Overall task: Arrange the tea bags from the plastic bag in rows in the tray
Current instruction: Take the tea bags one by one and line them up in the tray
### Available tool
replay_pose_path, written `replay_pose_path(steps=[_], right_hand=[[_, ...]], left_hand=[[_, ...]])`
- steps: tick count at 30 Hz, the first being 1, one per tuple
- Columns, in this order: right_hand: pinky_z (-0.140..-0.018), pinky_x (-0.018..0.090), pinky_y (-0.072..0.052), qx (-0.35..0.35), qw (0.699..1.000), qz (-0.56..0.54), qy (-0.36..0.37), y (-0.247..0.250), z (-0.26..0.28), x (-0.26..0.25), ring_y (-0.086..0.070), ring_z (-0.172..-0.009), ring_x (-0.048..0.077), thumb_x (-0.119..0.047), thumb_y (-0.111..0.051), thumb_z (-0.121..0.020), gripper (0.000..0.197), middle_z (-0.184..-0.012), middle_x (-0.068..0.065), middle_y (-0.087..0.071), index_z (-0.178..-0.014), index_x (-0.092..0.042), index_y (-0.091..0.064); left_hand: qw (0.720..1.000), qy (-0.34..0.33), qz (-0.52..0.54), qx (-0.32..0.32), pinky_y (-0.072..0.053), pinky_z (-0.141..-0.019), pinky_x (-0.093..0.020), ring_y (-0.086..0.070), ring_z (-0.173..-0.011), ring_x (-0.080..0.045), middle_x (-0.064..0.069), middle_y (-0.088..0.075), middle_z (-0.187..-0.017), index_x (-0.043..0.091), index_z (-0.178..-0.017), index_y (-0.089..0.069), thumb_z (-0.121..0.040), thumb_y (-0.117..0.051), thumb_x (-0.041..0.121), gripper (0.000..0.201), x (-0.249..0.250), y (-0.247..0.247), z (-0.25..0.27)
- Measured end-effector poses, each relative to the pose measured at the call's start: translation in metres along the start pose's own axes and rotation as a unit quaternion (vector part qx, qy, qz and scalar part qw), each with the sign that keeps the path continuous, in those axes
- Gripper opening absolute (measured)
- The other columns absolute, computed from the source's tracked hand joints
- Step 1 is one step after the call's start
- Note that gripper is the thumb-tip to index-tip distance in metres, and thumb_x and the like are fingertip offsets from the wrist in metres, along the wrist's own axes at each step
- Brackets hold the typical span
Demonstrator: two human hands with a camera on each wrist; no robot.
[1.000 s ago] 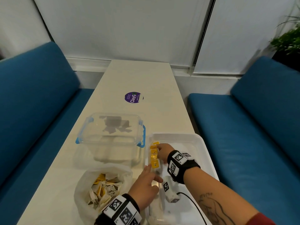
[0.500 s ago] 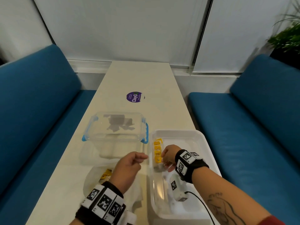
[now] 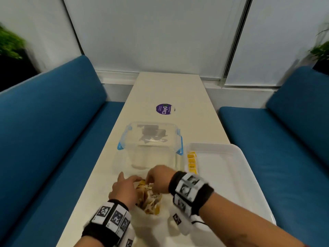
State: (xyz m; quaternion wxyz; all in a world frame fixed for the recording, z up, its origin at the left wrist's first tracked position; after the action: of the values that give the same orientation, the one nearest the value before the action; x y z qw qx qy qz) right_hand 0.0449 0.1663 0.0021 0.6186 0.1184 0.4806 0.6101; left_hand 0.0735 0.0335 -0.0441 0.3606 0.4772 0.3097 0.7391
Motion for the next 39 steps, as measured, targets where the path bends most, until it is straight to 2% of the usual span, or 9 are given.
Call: replay_pose_path(steps=[3, 5, 7, 15, 22, 26, 31, 36, 39], right_hand=[[-0.089, 0.039, -0.047, 0.002, 0.985, 0.173, -0.008, -0.042, -0.023, -0.013, -0.056, -0.107, 0.033, -0.034, -0.061, -0.085, 0.047, -0.116, 0.015, -0.057, -0.123, -0.007, -0.053], [-0.1, 0.048, -0.04, 0.04, 0.985, 0.168, -0.029, -0.06, -0.028, -0.011, -0.046, -0.122, 0.035, -0.04, -0.057, -0.087, 0.063, -0.137, 0.013, -0.042, -0.138, -0.013, -0.034], [-0.101, 0.051, -0.037, 0.054, 0.981, 0.18, -0.041, -0.066, -0.027, -0.01, -0.041, -0.127, 0.036, -0.041, -0.052, -0.09, 0.063, -0.143, 0.011, -0.034, -0.142, -0.015, -0.027], [-0.089, 0.044, -0.045, 0.057, 0.98, 0.19, -0.008, -0.057, -0.028, -0.007, -0.051, -0.111, 0.04, -0.012, -0.051, -0.092, 0.038, -0.123, 0.019, -0.05, -0.129, -0.01, -0.043], [-0.092, 0.044, -0.045, 0.079, 0.984, 0.155, -0.047, -0.066, -0.028, -0.008, -0.048, -0.113, 0.036, -0.035, -0.059, -0.085, 0.061, -0.127, 0.015, -0.048, -0.136, -0.014, -0.034], [-0.089, 0.044, -0.045, 0.075, 0.979, 0.189, -0.027, -0.068, -0.03, -0.009, -0.05, -0.11, 0.038, -0.028, -0.06, -0.086, 0.047, -0.123, 0.017, -0.052, -0.127, -0.011, -0.045], [-0.088, 0.04, -0.044, 0.075, 0.986, 0.148, -0.018, -0.055, -0.021, -0.003, -0.054, -0.109, 0.038, -0.013, -0.052, -0.091, 0.034, -0.117, 0.02, -0.055, -0.125, -0.01, -0.053], [-0.095, 0.033, -0.043, 0.133, 0.991, 0.002, -0.009, -0.036, -0.005, 0.003, -0.054, -0.112, 0.03, -0.01, -0.057, -0.083, 0.038, -0.12, 0.014, -0.059, -0.121, -0.013, -0.06], [-0.084, 0.023, -0.047, 0.169, 0.978, -0.118, -0.024, -0.026, 0.002, 0.013, -0.059, -0.103, 0.022, -0.005, -0.06, -0.078, 0.036, -0.117, 0.009, -0.062, -0.113, -0.015, -0.065]], left_hand=[[0.999, -0.035, 0.011, -0.013, -0.041, -0.101, -0.035, -0.05, -0.119, -0.027, -0.006, -0.041, -0.138, 0.029, -0.132, -0.048, -0.082, -0.051, 0.011, 0.053, -0.009, -0.003, 0.002], [0.999, -0.047, 0.017, 0.001, -0.042, -0.098, -0.03, -0.049, -0.119, -0.025, -0.005, -0.041, -0.134, 0.025, -0.135, -0.045, -0.081, -0.048, 0.002, 0.059, -0.012, -0.001, 0.006], [0.997, -0.06, 0.023, 0.031, -0.04, -0.097, -0.028, -0.046, -0.121, -0.024, -0.004, -0.039, -0.136, 0.022, -0.136, -0.046, -0.081, -0.045, -0.003, 0.06, -0.013, 0.001, 0.01], [0.993, -0.094, 0.043, 0.05, -0.038, -0.099, -0.026, -0.041, -0.125, -0.02, 0.0, -0.035, -0.142, 0.021, -0.138, -0.043, -0.081, -0.044, -0.007, 0.063, -0.027, 0.006, 0.012], [0.99, -0.121, 0.06, 0.032, -0.036, -0.103, -0.025, -0.04, -0.126, -0.02, 0.001, -0.035, -0.142, 0.019, -0.137, -0.044, -0.079, -0.044, -0.009, 0.065, -0.022, 0.001, 0.011], [0.989, -0.129, 0.064, 0.044, -0.034, -0.105, -0.024, -0.038, -0.129, -0.019, 0.0, -0.034, -0.144, 0.018, -0.137, -0.044, -0.079, -0.043, -0.011, 0.065, -0.023, -0.002, 0.01], [0.99, -0.118, 0.052, 0.048, -0.033, -0.105, -0.023, -0.036, -0.13, -0.019, 0.001, -0.033, -0.145, 0.019, -0.139, -0.042, -0.081, -0.042, -0.008, 0.064, -0.023, -0.004, 0.011], [0.991, -0.102, 0.072, 0.05, -0.034, -0.106, -0.029, -0.039, -0.128, -0.021, 0.0, -0.037, -0.143, 0.022, -0.136, -0.046, -0.085, -0.045, 0.001, 0.055, -0.022, 0.0, 0.007], [0.989, -0.103, 0.096, 0.048, -0.037, -0.104, -0.031, -0.043, -0.124, -0.019, 0.0, -0.043, -0.137, 0.023, -0.127, -0.055, -0.085, -0.049, 0.004, 0.046, -0.02, 0.002, 0.006]])
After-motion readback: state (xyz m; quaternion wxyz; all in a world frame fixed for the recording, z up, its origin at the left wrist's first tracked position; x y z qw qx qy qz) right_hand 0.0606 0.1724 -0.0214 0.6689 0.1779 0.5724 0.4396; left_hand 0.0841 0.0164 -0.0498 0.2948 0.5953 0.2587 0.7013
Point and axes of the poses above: each hand's wrist, its own z-axis away from the middle knuckle, its own y-axis out of the back of the hand, x = y × z, the point moved 1 cm from there along -z, towards the middle knuckle
